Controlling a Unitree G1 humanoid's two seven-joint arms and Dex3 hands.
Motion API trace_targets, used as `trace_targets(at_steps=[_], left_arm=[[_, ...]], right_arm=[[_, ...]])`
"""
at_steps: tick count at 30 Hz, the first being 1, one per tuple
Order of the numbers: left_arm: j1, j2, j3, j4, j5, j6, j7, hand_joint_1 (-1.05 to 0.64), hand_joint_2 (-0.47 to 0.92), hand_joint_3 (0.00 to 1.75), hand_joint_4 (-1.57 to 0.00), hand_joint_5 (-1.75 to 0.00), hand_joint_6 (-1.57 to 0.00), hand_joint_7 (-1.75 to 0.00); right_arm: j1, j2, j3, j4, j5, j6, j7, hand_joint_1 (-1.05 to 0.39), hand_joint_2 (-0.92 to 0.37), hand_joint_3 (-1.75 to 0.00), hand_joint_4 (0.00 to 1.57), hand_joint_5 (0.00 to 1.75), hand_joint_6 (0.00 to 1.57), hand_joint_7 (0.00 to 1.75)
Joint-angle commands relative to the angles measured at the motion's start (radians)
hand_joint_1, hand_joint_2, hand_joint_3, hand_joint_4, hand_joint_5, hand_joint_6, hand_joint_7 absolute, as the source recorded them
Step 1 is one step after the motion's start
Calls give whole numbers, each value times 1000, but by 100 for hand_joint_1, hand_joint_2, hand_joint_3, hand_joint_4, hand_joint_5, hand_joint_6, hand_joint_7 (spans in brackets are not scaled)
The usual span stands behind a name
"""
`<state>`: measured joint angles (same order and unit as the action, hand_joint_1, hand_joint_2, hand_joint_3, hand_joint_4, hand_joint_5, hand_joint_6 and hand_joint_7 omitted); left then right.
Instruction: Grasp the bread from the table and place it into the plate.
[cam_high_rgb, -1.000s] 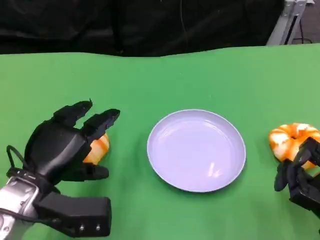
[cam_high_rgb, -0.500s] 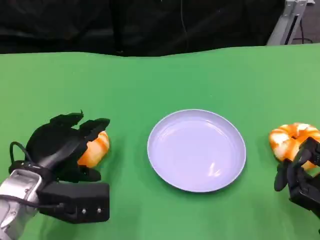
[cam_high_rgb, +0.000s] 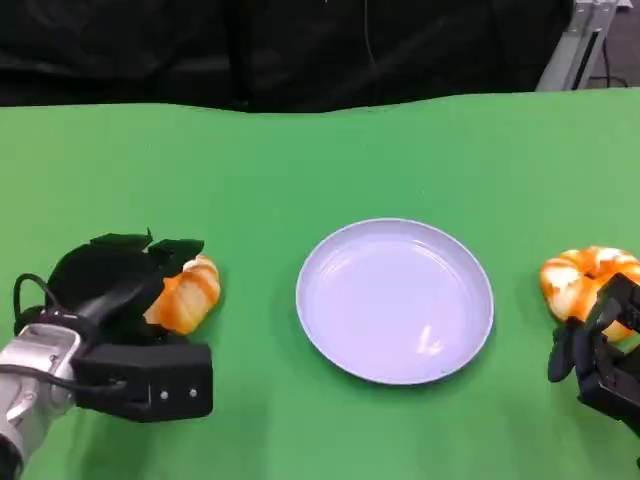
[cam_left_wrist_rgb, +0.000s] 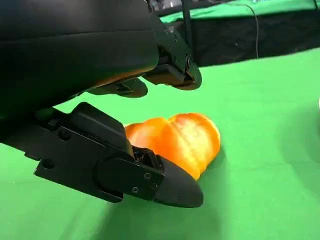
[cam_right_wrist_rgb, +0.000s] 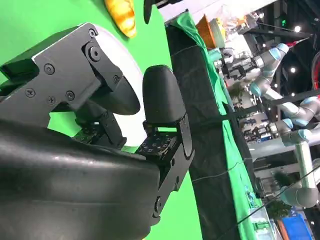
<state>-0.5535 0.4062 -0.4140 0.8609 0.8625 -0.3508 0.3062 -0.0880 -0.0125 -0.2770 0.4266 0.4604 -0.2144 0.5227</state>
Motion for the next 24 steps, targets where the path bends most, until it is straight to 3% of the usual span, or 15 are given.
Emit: trace_targets(at_steps=[1, 17, 24], left_arm=[[-51, 19, -27, 55, -33, -41, -54, -78, 92, 18, -42, -2, -44, -2], [-140, -35, -80, 267, -76, -83, -38, -67, 92, 15, -50, -3, -52, -3], [-144, -59, -88, 327, -88, -68, -4, -46, 92, 4, -60, -4, -56, -2]], right_arm=[[1, -11, -9, -10, 6, -2, -3, -6, -47, -143, 93, 175, 76, 172], [15, -8, -8, -29, 8, 2, -4, -6, -47, -142, 93, 175, 76, 172], [20, -11, -8, -37, 10, 7, -4, -5, -47, -143, 93, 175, 76, 172]])
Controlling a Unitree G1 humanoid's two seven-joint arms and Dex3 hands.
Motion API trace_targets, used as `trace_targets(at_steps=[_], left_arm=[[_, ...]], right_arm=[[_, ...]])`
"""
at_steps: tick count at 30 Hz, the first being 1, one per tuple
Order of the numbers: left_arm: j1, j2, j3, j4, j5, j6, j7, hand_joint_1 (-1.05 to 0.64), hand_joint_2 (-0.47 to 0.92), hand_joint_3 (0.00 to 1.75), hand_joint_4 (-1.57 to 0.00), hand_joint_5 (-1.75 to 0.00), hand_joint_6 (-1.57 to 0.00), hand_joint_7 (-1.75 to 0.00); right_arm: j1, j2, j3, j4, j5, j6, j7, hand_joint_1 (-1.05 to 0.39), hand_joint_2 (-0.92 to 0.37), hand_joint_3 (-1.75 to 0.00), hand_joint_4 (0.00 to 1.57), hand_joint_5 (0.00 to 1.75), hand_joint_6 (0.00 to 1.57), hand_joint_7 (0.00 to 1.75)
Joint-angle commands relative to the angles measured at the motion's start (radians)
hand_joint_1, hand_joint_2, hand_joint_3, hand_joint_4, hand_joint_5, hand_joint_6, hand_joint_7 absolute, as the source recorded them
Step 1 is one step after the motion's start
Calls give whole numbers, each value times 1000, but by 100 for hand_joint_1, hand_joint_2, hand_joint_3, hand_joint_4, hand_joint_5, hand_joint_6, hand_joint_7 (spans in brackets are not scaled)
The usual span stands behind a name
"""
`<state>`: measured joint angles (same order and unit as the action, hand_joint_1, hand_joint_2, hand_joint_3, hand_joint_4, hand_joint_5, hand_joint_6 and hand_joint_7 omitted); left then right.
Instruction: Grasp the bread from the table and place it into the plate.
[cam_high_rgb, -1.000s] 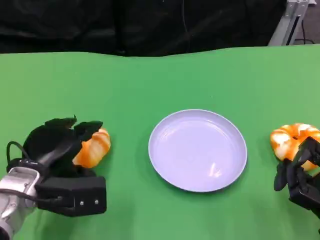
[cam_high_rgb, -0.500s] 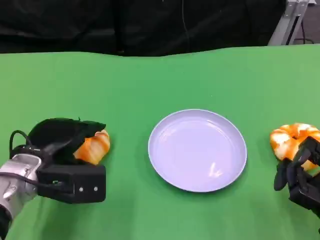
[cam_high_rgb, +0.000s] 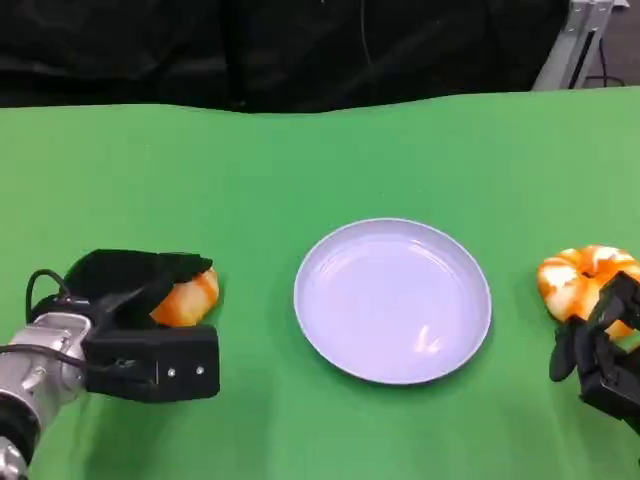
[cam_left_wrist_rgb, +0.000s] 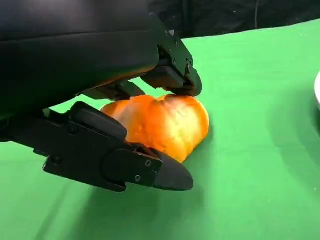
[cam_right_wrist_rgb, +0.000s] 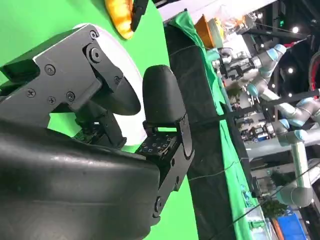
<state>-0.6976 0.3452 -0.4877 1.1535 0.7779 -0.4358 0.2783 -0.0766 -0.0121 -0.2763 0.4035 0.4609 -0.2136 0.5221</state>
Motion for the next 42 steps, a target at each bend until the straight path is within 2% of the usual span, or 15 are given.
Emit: trace_targets(at_steps=[1, 3, 6, 7, 10, 11, 13, 15, 18, 22, 26, 30, 34, 39, 42], left_arm=[[0, 0, -17, 39, -2, 20, 27, -42, 92, 3, -62, -4, -57, -2], [-1, -7, -16, 51, -10, 27, 25, -36, 92, 3, -65, -4, -58, -2], [6, -12, -7, 59, -32, 8, 39, -26, 92, 9, -77, -9, -64, -4], [10, -12, -3, 59, -39, -9, 58, -24, 92, 21, -93, -19, -78, -9], [15, -9, -1, 57, -51, -43, 97, -22, 92, 26, -104, -29, -92, -10], [15, -8, 0, 54, -53, -53, 108, -17, 92, 24, -94, -72, -106, -14], [13, -2, 1, 43, -52, -70, 134, -13, 92, 22, -79, -123, -117, -17], [11, 5, 3, 32, -52, -82, 147, -11, 92, 27, -73, -145, -121, -21], [6, 12, 6, 12, -51, -83, 155, -11, 92, 31, -72, -148, -120, -25], [4, 19, 10, -18, -53, -97, 168, -9, 92, 19, -77, -136, -119, -29], [3, 28, 18, -60, -56, -109, 164, -8, 92, 25, -75, -141, -118, -32], [13, 39, 32, -172, -69, -154, 144, -7, 92, 26, -75, -141, -118, -34], [24, 41, 38, -280, -71, -139, 110, -7, 92, 29, -74, -143, -117, -36], [18, 6, 38, -412, -73, -104, 53, -9, 92, 21, -67, -147, -106, -48], [11, -16, 34, -426, -74, -105, 44, -9, 92, 28, -69, -144, -97, -69]], right_arm=[[8, -11, -9, -14, 10, 6, -3, -5, -47, -143, 93, 175, 76, 172], [9, -12, -9, -14, 7, 4, -3, -5, -47, -143, 93, 175, 76, 172], [11, -12, -9, -19, 9, 10, -4, -5, -47, -144, 93, 175, 76, 173], [11, -13, -8, -19, 9, 10, -4, -5, -47, -144, 93, 175, 76, 173], [11, -13, -8, -18, 8, 9, -3, -5, -46, -144, 93, 175, 76, 173], [11, -13, -9, -18, 8, 9, -3, -5, -46, -145, 93, 175, 76, 173], [10, -14, -8, -18, 7, 10, -4, -5, -46, -145, 93, 175, 76, 173], [8, -14, -9, -16, 7, 9, -3, -5, -46, -145, 93, 175, 76, 173], [8, -14, -11, -17, 12, 15, -3, -5, -46, -146, 93, 175, 76, 173], [10, -14, -11, -19, 9, 17, -5, -5, -45, -146, 93, 175, 76, 173], [10, -14, -12, -18, 9, 14, -4, -5, -45, -146, 93, 175, 76, 173], [12, -15, -11, -20, 9, 16, -1, -5, -45, -146, 93, 175, 76, 173], [9, -16, -12, -14, 10, 14, 4, -5, -45, -146, 93, 175, 76, 173], [9, -14, -11, -19, 8, 21, -5, -5, -45, -147, 92, 175, 76, 172], [9, -12, -10, -19, 10, 19, -3, -5, -45, -147, 93, 175, 76, 173]])
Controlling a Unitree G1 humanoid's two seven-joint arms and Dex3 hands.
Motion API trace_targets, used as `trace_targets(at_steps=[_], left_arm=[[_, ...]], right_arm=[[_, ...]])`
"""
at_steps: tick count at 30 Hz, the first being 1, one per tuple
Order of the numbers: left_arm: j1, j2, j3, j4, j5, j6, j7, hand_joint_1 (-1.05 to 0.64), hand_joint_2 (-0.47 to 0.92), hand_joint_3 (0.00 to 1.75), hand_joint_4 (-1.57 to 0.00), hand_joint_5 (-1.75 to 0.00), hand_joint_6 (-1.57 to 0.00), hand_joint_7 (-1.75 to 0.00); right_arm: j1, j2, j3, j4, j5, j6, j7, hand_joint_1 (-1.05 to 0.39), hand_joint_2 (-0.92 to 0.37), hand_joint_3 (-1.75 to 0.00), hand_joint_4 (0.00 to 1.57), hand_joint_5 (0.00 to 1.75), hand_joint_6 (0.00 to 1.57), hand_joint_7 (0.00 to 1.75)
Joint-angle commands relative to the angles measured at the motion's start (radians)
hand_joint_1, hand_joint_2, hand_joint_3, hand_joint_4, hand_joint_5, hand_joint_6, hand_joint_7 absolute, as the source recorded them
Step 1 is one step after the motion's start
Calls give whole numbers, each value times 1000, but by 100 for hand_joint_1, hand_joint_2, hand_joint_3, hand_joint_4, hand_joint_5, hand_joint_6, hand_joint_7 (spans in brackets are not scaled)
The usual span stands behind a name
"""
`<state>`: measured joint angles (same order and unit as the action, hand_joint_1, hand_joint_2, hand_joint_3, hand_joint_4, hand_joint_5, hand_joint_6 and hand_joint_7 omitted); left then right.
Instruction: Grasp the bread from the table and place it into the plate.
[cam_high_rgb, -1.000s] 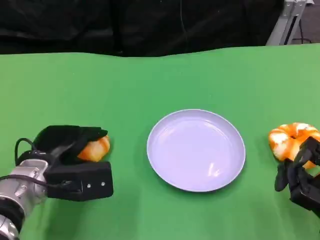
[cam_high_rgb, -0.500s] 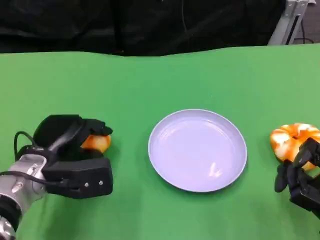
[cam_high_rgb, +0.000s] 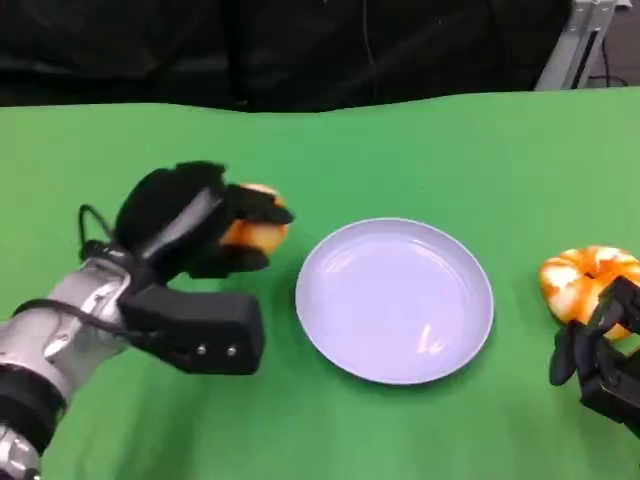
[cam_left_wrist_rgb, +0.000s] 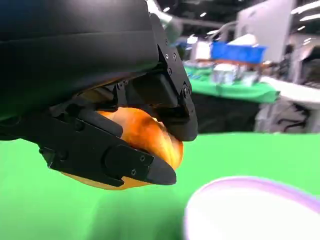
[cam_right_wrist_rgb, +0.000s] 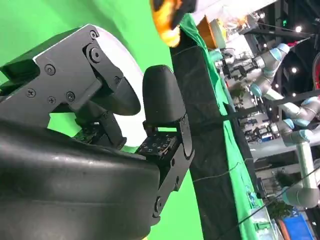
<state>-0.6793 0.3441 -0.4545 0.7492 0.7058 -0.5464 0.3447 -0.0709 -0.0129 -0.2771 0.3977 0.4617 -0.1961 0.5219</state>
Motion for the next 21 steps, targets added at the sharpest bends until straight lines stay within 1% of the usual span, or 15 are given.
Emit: trace_targets(at_steps=[1, 2, 4, 7, 9, 13, 17, 18, 19, 20, 21], left_arm=[[-17, -35, -9, -12, 8, 9, -15, -9, 92, 28, -69, -144, -96, -71], [-25, -54, -17, -2, 17, 13, -9, -9, 92, 29, -68, -147, -94, -78], [-40, -85, -34, 19, 33, 18, 4, -10, 92, 28, -67, -150, -92, -84], [-64, -127, -55, 67, 51, 19, 12, -11, 92, 26, -66, -151, -90, -84], [-80, -155, -66, 104, 51, 19, 4, -11, 92, 29, -67, -148, -90, -81], [-108, -232, -82, 200, 36, 12, -5, -10, 92, 30, -70, -141, -93, -76], [-143, -285, -118, 276, 65, 11, 26, -8, 92, 16, -70, -144, -97, -67], [-150, -298, -124, 296, 67, 8, 29, -7, 92, 15, -74, -132, -98, -65], [-157, -311, -128, 314, 66, 7, 25, -7, 92, 16, -76, -128, -100, -65], [-163, -325, -132, 333, 66, 8, 26, -7, 92, 19, -77, -128, -99, -69], [-170, -338, -139, 349, 71, 10, 30, -7, 92, 22, -77, -134, -95, -82]], right_arm=[[4, -10, -9, -13, 11, 0, 0, -5, -45, -146, 93, 175, 76, 173], [5, -9, -9, -12, 12, -2, 2, -5, -45, -146, 93, 175, 76, 173], [7, -7, -9, -15, 15, -3, 5, -5, -45, -146, 93, 175, 76, 172], [13, -4, -7, -25, 15, -3, 0, -5, -45, -146, 93, 175, 76, 172], [15, -3, -6, -30, 11, -5, -4, -5, -45, -146, 93, 175, 76, 172], [20, -1, -4, -36, 9, -9, -4, -5, -45, -147, 93, 175, 77, 172], [21, -1, -1, -43, 6, -6, -12, -5, -43, -149, 94, 175, 78, 172], [21, -1, -1, -40, 4, -9, -12, -5, -43, -149, 93, 175, 77, 172], [20, -1, -1, -36, 4, -14, -9, -5, -43, -149, 93, 175, 77, 172], [20, 0, -1, -34, 4, -17, -9, -5, -43, -150, 93, 175, 77, 172], [20, 2, -1, -34, 5, -18, -10, -5, -43, -150, 93, 175, 77, 173]])
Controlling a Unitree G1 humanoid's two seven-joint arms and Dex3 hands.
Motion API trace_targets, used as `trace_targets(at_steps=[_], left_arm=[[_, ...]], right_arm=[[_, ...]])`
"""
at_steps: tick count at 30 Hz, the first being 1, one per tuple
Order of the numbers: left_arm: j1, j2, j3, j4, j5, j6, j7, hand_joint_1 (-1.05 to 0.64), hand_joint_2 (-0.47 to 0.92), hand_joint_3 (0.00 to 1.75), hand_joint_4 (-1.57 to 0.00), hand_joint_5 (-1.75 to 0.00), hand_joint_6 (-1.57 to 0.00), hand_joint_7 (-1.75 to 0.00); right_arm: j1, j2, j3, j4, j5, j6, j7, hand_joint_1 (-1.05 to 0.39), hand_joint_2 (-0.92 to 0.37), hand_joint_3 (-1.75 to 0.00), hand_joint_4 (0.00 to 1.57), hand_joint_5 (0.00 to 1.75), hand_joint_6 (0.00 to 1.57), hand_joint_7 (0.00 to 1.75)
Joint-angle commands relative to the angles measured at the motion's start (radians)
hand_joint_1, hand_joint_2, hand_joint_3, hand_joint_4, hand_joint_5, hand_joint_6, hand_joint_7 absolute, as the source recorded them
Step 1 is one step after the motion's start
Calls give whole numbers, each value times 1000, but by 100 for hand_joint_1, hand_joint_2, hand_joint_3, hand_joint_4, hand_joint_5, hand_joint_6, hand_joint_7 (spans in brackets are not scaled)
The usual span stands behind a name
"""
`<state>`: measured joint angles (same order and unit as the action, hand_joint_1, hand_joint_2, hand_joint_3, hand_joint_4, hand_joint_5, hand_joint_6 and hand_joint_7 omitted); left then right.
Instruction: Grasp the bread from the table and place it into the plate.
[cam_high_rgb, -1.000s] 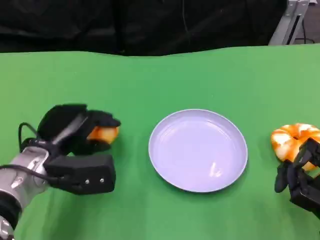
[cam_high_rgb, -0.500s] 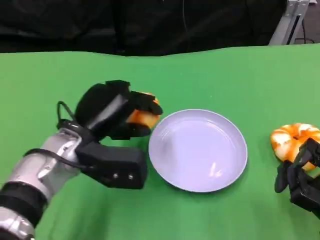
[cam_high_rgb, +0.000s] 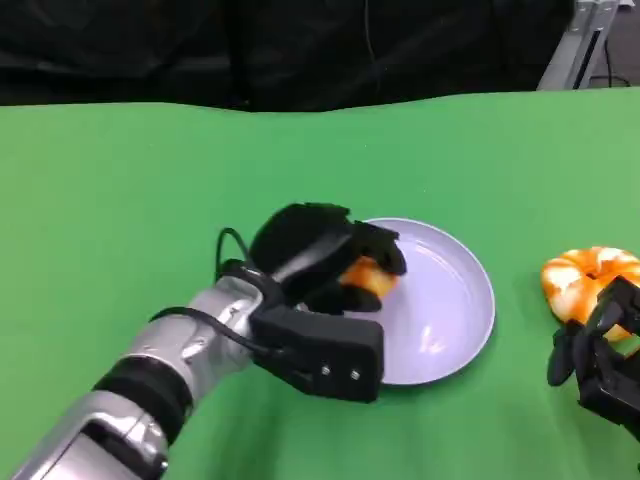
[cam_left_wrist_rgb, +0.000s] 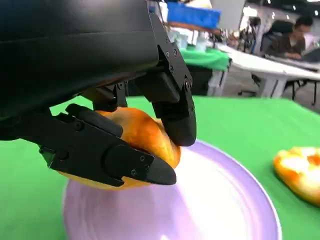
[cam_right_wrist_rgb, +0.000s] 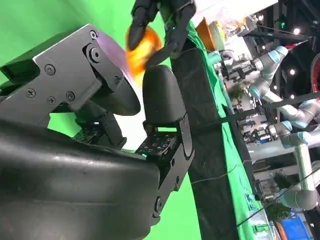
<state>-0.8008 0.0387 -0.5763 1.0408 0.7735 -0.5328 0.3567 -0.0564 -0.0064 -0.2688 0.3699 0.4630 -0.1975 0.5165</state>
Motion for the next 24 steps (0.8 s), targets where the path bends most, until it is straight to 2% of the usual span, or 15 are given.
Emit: trace_targets(at_steps=[1, 6, 8, 10, 14, 15, 16, 18, 20, 22, 24], left_arm=[[-55, -43, -26, 73, 9, -1, 25, -7, 92, 24, -76, -139, -92, -89], [-87, -86, -58, 144, 28, 8, 67, -9, 92, 18, -71, -150, -86, -94], [-97, -99, -64, 167, 26, 14, 72, -8, 92, 17, -73, -144, -86, -91], [-104, -107, -67, 182, 24, 17, 78, -8, 92, 16, -75, -137, -89, -80], [-112, -113, -78, 202, 31, 25, 98, -11, 92, 19, -76, -128, -92, -68], [-111, -112, -81, 204, 34, 26, 111, -12, 92, 17, -77, -119, -93, -65], [-111, -111, -84, 206, 36, 27, 120, -14, 92, 13, -78, -100, -95, -57], [-113, -109, -97, 212, 45, 51, 119, -19, 92, 12, -75, -87, -92, -50], [-115, -107, -109, 217, 56, 72, 109, -26, 92, 16, -70, -72, -91, -35], [-114, -105, -117, 220, 59, 86, 95, -46, 92, 19, -58, -31, -80, -12], [-107, -104, -112, 224, 49, 99, 72, -66, 92, 23, -44, -14, -66, -3]], right_arm=[[6, -4, -9, -6, 3, -18, -6, -5, -43, -150, 93, 175, 77, 173], [6, 3, -6, -10, -1, -24, -11, -5, -43, -151, 93, 175, 76, 174], [6, 5, -6, -13, 0, -21, -13, -5, -42, -151, 93, 175, 76, 175], [9, 7, -4, -19, -2, -15, -20, -5, -42, -151, 93, 175, 76, 175], [14, 8, 2, -30, -5, -13, -26, -5, -41, -152, 93, 175, 77, 175], [14, 9, 3, -32, -3, -11, -24, -5, -42, -152, 93, 175, 76, 175], [14, 9, 3, -33, -1, -10, -22, -5, -42, -153, 92, 175, 76, 175], [13, 7, 2, -31, 1, -10, -20, -5, -42, -153, 92, 175, 76, 175], [11, 5, 0, -28, 0, -10, -20, -5, -41, -153, 92, 175, 76, 175], [9, 4, -1, -24, 0, -11, -19, -6, -41, -152, 93, 175, 76, 174], [9, 4, -2, -23, -1, -14, -18, -6, -41, -152, 93, 175, 76, 174]])
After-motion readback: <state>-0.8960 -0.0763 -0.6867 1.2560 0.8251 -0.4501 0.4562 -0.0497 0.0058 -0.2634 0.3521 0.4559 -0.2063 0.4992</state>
